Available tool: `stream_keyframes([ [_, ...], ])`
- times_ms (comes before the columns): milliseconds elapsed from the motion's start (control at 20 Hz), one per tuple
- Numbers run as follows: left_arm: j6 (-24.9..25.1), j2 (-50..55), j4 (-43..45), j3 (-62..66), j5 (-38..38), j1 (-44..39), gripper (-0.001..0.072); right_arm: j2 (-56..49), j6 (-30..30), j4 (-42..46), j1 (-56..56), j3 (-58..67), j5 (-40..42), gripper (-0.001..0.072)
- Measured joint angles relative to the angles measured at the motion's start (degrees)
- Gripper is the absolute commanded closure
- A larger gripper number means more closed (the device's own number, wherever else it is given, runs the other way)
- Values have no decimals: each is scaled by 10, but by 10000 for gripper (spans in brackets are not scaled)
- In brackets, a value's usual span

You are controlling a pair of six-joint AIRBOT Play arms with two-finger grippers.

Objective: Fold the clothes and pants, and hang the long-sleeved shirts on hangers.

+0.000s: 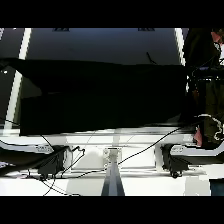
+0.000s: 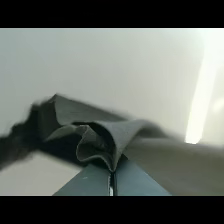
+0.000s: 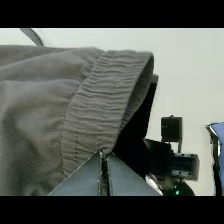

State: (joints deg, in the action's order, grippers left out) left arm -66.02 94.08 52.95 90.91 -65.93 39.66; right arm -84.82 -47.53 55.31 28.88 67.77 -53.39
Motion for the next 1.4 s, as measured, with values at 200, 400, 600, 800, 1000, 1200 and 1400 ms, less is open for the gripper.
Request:
stream_keyframes([
  [200, -28, 28, 130, 2, -97, -1, 693, 0, 0, 0, 0, 0, 2, 693],
  [400, -71, 64, 207, 2, -130, -2, 692, 0, 0, 0, 0, 0, 2, 693],
  [600, -108, 96, 231, 2, -136, -2, 433, 0, 0, 0, 0, 0, 5, 682],
  [800, -123, 110, 180, 3, -119, -2, 13, 0, -10, -17, 0, 0, 32, 66],
  [1000, -99, 102, 51, 14, -91, -1, 504, 5, -75, -14, 0, 23, 41, 475],
  [1200, -24, 66, -133, 30, -101, 3, 694, 41, -119, 30, 0, 49, -25, 694],
  [1400, 33, 7, -203, 35, -145, 0, 696, 112, -176, 102, 0, 56, -102, 694],
])
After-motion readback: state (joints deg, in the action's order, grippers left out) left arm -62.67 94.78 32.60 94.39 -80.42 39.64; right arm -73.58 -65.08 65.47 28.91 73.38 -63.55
